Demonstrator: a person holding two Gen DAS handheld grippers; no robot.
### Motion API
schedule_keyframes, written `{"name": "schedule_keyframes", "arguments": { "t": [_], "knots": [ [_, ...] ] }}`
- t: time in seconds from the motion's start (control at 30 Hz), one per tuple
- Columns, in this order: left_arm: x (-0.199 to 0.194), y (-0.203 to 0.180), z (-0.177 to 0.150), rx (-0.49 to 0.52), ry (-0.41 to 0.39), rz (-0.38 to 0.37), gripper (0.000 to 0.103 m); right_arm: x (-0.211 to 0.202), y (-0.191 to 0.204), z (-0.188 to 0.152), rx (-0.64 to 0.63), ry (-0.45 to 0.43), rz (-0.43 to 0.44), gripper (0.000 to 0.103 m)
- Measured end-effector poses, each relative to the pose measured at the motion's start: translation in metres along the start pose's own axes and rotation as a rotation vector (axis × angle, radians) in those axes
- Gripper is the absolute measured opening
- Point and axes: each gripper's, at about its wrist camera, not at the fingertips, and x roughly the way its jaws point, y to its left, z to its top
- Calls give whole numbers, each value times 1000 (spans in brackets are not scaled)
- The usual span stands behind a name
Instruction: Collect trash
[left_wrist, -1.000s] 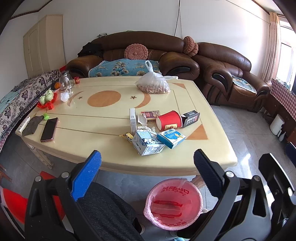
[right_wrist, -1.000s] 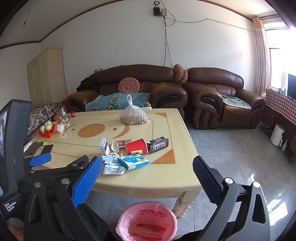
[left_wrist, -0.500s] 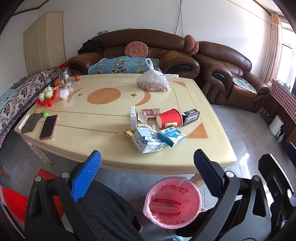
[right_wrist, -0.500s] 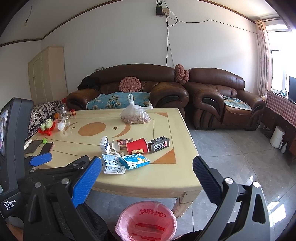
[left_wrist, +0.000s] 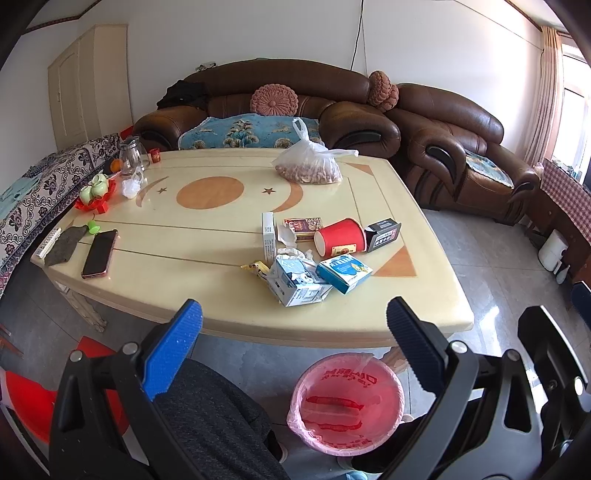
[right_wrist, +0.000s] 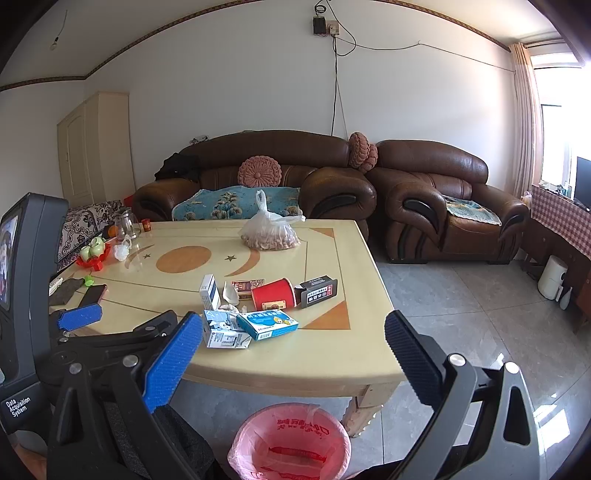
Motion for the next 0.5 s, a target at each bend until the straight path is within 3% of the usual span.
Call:
{"name": "schedule_keyframes", "arguments": {
  "t": [0.5],
  "knots": [
    [-1, 3, 0, -2, 0, 4, 98, 7, -5, 0, 6, 10, 23, 97]
  ]
}}
